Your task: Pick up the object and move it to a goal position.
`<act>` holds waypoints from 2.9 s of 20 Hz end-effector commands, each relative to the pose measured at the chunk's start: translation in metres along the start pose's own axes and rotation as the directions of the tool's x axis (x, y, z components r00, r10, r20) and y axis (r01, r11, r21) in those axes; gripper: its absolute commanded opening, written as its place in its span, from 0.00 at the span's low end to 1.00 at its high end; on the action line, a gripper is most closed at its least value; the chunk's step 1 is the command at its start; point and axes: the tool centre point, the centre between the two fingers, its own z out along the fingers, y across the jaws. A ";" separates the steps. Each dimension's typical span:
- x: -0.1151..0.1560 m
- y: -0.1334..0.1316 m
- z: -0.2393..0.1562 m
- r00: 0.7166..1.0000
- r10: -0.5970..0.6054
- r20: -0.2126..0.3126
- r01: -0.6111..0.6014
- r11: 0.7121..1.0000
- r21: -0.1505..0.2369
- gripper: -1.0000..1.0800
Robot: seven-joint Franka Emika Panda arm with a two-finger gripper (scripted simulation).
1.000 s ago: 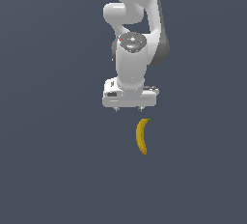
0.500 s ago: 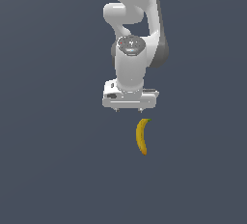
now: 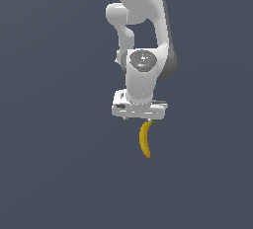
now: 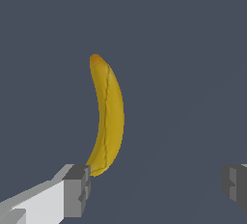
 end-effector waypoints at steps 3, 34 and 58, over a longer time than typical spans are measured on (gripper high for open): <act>0.008 -0.020 0.026 0.998 0.060 0.002 -0.060 0.998 -0.002 0.96; 0.016 -0.052 0.120 0.988 0.155 0.001 -0.155 0.988 -0.010 0.96; 0.018 -0.035 0.085 0.988 0.156 0.002 -0.156 0.988 -0.011 0.00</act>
